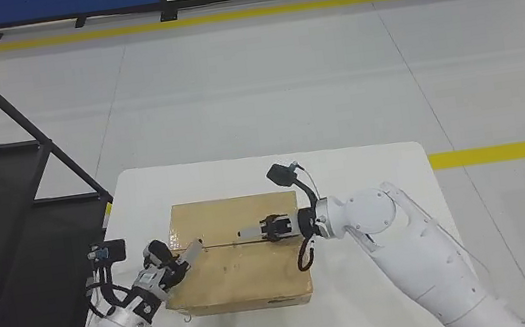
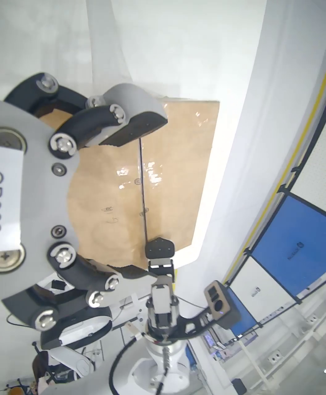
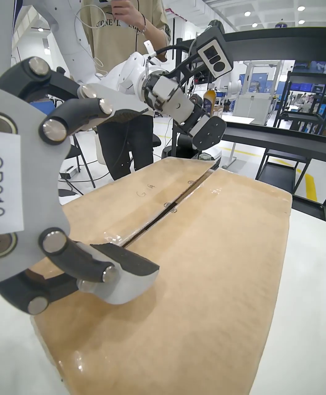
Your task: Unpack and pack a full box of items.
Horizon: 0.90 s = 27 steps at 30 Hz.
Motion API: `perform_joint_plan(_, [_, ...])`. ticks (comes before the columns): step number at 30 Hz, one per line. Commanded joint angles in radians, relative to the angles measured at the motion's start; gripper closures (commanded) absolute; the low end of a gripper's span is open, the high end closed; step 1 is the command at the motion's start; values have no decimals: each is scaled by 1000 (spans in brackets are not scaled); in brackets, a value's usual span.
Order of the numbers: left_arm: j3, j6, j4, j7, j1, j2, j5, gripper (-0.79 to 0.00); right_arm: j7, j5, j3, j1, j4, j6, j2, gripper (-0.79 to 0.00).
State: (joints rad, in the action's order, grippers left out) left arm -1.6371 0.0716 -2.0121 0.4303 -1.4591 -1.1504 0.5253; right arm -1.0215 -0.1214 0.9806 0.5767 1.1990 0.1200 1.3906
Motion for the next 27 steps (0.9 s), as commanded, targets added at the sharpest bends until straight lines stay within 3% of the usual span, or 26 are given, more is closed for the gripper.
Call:
perform_joint_plan(1, [-52,-1,-7,-24,-26,1,-43,-785,8,7,5,10,6,9,-2,-785])
perform_joint_plan(7, [-193,8,-6,-94,-120,0,-142,-785,18,41,24,49,22,33,-9,-785])
perform_joint_plan(10, [-242,19,-3,-164,-172,-1,-83,-785,-11,74,36,62,18,66,-14,-785])
perform_joint_plan(15, [-270,36,8,-176,-230,-3,-100,-785,-3,74,48,74,27,69,-19,-785])
perform_joint_plan(27, [-269,33,11,-176,-229,-4,-101,-785,-3,74,48,74,27,69,-19,-785])
